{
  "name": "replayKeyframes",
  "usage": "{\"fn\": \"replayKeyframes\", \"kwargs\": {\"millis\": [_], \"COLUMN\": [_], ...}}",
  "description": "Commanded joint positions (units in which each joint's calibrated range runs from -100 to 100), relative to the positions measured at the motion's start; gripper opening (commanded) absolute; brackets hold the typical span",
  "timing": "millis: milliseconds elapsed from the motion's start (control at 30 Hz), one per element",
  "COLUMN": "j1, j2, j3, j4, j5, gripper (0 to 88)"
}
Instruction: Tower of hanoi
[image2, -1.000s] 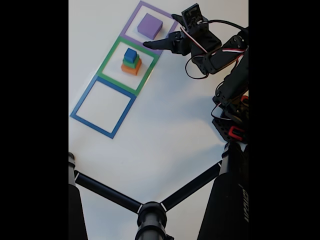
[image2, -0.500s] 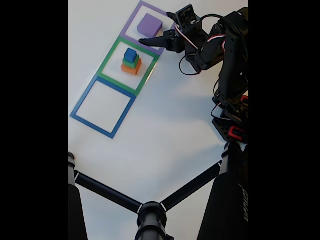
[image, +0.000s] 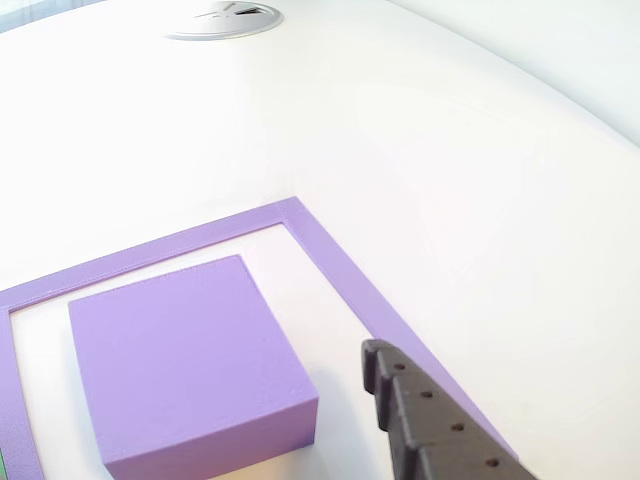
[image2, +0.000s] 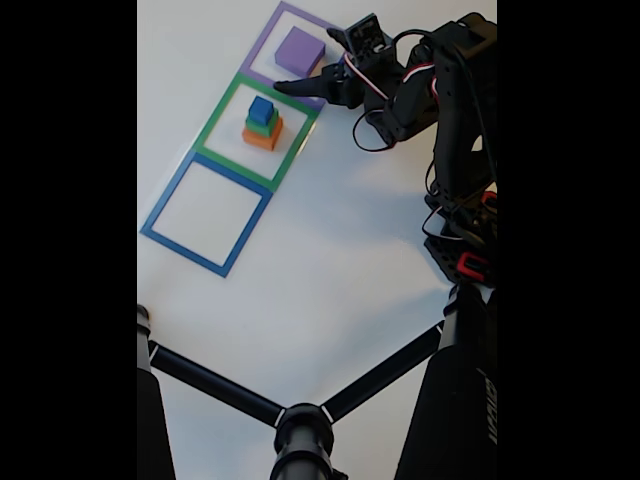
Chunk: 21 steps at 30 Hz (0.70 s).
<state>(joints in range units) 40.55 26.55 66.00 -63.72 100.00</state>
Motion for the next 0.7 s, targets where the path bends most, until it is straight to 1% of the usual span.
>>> {"fn": "replayKeyframes", "kwargs": {"millis": [0,300,667], "j1": [-0.57,-3.35,-3.54], "j2": [-0.03,0.78,1.83], "j3": [-1.18,-1.55,-3.46], "j4": [-0.97,-1.30,-1.30], "j5": [0.00,0.00,0.00], "gripper": [48.8,48.1,47.5]}}
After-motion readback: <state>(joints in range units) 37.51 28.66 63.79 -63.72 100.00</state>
